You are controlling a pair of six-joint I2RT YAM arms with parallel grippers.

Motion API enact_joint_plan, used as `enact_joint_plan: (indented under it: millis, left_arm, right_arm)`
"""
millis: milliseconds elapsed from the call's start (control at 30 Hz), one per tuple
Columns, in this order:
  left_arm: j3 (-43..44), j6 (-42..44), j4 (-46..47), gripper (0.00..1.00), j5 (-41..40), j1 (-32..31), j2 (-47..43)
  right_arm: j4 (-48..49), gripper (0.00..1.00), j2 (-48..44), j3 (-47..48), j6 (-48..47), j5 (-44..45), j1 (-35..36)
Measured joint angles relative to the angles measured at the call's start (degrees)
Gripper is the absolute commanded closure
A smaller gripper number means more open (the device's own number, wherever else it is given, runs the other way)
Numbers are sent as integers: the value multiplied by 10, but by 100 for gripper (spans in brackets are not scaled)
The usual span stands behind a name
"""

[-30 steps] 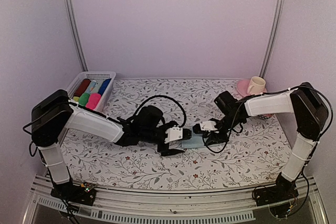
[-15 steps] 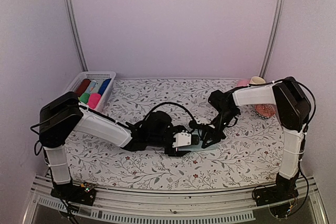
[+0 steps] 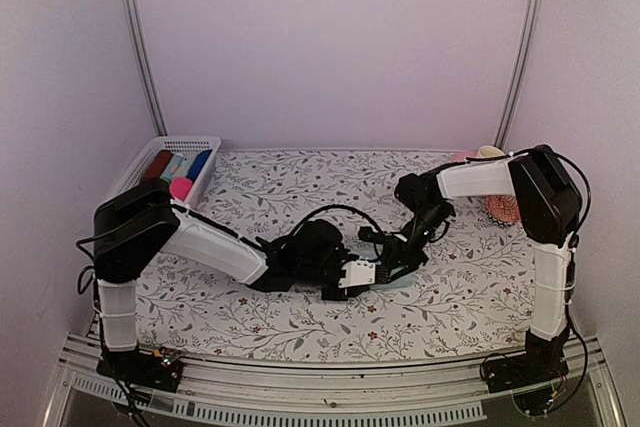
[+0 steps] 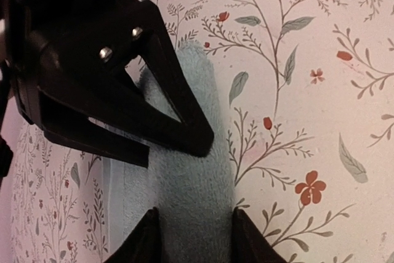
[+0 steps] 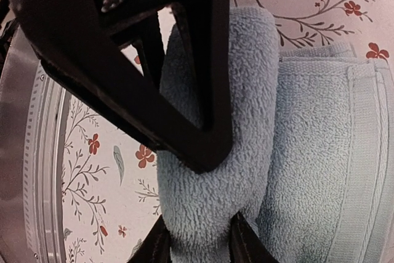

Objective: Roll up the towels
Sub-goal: Roll the towel at the center of the board.

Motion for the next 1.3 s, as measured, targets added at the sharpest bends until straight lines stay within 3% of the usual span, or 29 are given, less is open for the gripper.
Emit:
enact_joint_plan:
  millis: [133,300,400,567,1133,1300]
  left_arm:
    - [19,-4,-19,76,-8,0,11]
    - [50,-18,-62,92,-9,0,23]
    - [62,-34,-85,93,-1,1,23]
    - [95,-78,-135,91,49,14,30]
    - [298,-169,-335,88,245,54,138]
    - [329,-219,-357,93,278,73,158]
  right_arm:
    - [0,67,0,0,2,0,0]
    - [1,52,-1,-2,5,3,0]
    - [12,41,-12,-14,7,8,0]
    - [44,31,-84,-72,0,34,-7]
    - [261,29,-353,-322,-37,134,-60]
    - [295,21,-405,-360,-54,136,-49]
